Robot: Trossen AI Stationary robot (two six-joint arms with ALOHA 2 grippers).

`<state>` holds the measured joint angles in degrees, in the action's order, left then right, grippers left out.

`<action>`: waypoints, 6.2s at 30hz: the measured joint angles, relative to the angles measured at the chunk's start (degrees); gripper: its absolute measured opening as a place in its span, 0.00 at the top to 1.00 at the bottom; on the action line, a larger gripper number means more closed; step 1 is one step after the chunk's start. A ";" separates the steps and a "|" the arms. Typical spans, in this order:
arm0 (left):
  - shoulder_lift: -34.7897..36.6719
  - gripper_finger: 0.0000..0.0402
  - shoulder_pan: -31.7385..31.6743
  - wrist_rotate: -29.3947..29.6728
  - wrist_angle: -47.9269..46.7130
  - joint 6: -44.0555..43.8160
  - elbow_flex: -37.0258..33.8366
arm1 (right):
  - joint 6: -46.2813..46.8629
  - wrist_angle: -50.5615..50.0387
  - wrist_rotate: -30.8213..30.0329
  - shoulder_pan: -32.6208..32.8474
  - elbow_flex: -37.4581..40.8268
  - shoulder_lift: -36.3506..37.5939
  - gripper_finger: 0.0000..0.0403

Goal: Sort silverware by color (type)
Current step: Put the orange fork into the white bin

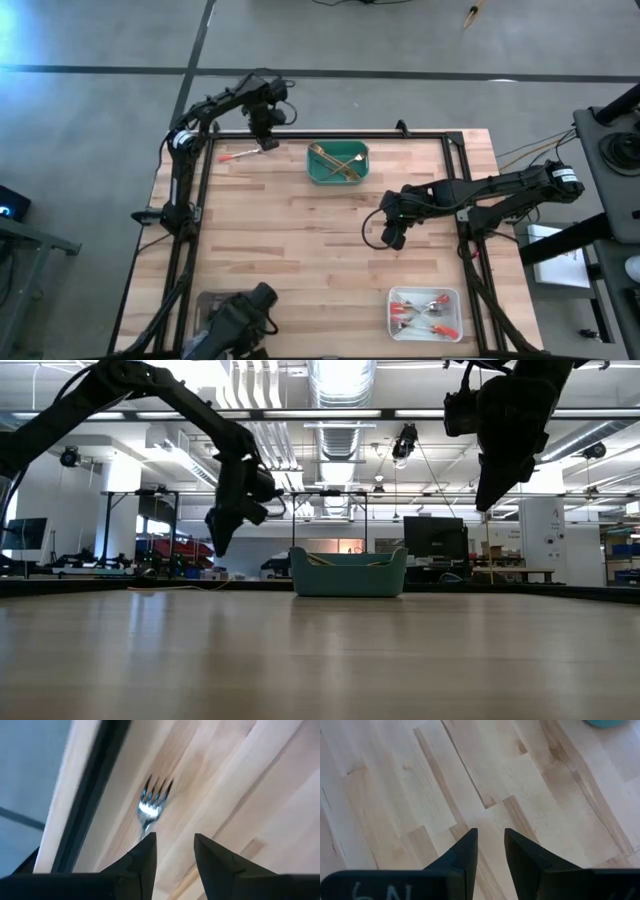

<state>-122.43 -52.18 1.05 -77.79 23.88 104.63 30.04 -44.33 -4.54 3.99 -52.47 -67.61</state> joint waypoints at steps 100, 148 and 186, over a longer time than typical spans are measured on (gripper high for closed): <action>9.88 0.77 -8.52 11.49 6.24 3.70 -21.25 | 3.37 1.83 0.46 0.11 4.98 0.00 0.78; 5.31 1.00 -19.46 -1.06 5.85 -16.97 -22.15 | 3.41 4.41 0.42 0.11 7.23 0.02 0.78; 1.42 1.00 -13.37 8.30 5.62 -17.16 -22.52 | 3.82 4.45 0.44 0.11 7.63 0.02 0.78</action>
<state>-121.01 -65.56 9.35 -72.16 6.72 82.11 33.87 -39.88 -4.10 4.10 -44.84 -67.59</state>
